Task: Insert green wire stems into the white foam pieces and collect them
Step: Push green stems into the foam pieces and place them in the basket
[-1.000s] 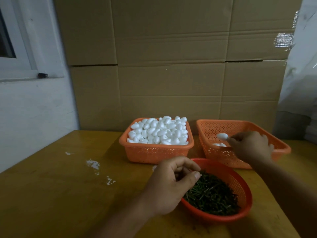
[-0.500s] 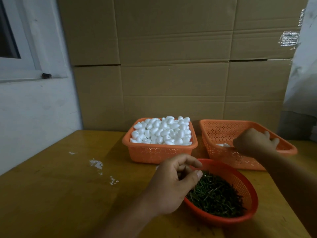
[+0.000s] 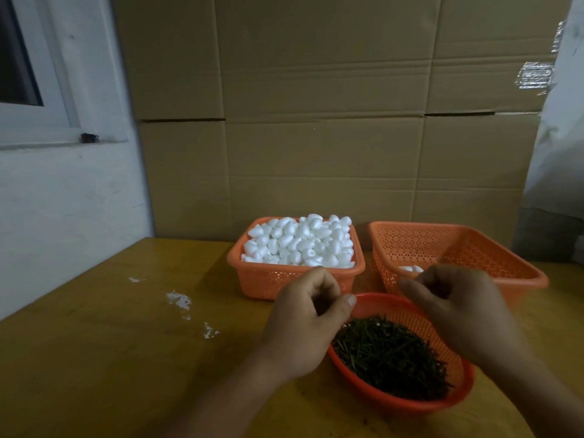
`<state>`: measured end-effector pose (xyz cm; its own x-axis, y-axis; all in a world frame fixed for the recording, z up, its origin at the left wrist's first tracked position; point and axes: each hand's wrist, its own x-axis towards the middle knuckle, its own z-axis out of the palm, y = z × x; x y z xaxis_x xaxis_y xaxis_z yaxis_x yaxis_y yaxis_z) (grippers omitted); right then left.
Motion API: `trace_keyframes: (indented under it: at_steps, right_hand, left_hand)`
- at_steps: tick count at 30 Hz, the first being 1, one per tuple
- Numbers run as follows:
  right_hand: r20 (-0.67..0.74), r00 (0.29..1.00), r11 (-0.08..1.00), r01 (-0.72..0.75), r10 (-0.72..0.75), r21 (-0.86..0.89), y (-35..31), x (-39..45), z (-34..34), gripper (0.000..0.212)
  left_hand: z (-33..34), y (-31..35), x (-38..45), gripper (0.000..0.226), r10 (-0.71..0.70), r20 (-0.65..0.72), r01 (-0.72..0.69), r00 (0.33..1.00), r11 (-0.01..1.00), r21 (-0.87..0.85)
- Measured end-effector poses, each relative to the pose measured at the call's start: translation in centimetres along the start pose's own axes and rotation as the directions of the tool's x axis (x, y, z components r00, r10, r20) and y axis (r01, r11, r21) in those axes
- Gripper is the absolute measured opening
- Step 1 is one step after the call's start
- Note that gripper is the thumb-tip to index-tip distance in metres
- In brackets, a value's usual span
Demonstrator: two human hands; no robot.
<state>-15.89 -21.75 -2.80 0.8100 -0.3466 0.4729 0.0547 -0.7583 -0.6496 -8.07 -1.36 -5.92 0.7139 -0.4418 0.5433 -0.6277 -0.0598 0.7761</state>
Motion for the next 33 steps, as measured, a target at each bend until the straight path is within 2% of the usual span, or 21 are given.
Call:
trace_keyframes:
  at_steps: [4, 7, 10, 13, 15, 19, 21, 26, 30, 33]
  right_hand:
    - [0.068, 0.996, 0.997, 0.067, -0.064, -0.04, -0.4, -2.1, 1.0, 0.025]
    - [0.081, 0.993, 0.995, 0.093, -0.089, -0.04, -0.2, -2.3, 1.2, 0.019]
    - [0.095, 0.991, 0.994, 0.103, -0.098, -0.047, 0.2, -2.2, 1.2, 0.016]
    - [0.107, 0.99, 0.995, 0.095, -0.091, -0.028, 0.4, -2.3, 1.2, 0.016]
    - [0.113, 0.99, 0.995, 0.092, -0.088, -0.027, 0.6, -2.3, 1.2, 0.017]
    - [0.11, 0.99, 0.995, 0.089, -0.084, -0.043, 0.8, -2.4, 1.3, 0.019]
    - [0.112, 0.991, 0.996, 0.075, -0.07, -0.048, 0.8, -2.4, 1.3, 0.017]
    - [0.117, 0.992, 0.996, 0.044, -0.035, -0.073, 0.8, -2.5, 1.3, 0.015]
    - [0.11, 0.994, 0.995, 0.037, -0.027, -0.088, 0.7, -2.6, 1.2, 0.016]
    - [0.111, 0.994, 0.996, 0.03, -0.021, -0.086, 0.6, -2.7, 1.2, 0.016]
  left_hand:
    - [-1.6, -0.2, 2.0, 0.017, -0.101, -0.15, 0.106, 0.983, 0.994, 0.029]
    - [-3.3, -0.3, 5.2, 0.014, -0.113, -0.194, 0.156, 0.975, 0.963, 0.222]
    - [-4.6, -0.5, 8.5, 0.005, -0.189, -0.112, 0.22, 0.975, 0.869, 0.444]
    - [-4.8, -0.3, 11.1, 0.023, -0.269, 0.011, 0.191, 0.963, 0.71, 0.678]
    - [-4.7, 0.0, 12.5, 0.032, -0.371, 0.082, 0.183, 0.925, 0.624, 0.759]
    - [-4.2, -0.3, 14.5, 0.044, -0.622, 0.169, 0.272, 0.765, 0.55, 0.789]
    - [-3.8, -0.8, 15.1, 0.05, -0.664, 0.17, 0.281, 0.728, 0.515, 0.81]
    - [-2.9, -1.8, 15.7, 0.034, -0.642, 0.086, 0.305, 0.762, 0.473, 0.827]
    - [-2.8, -2.3, 15.5, 0.033, -0.642, 0.08, 0.344, 0.762, 0.508, 0.79]
    - [-3.0, -2.3, 15.1, 0.029, -0.623, 0.052, 0.409, 0.781, 0.572, 0.711]
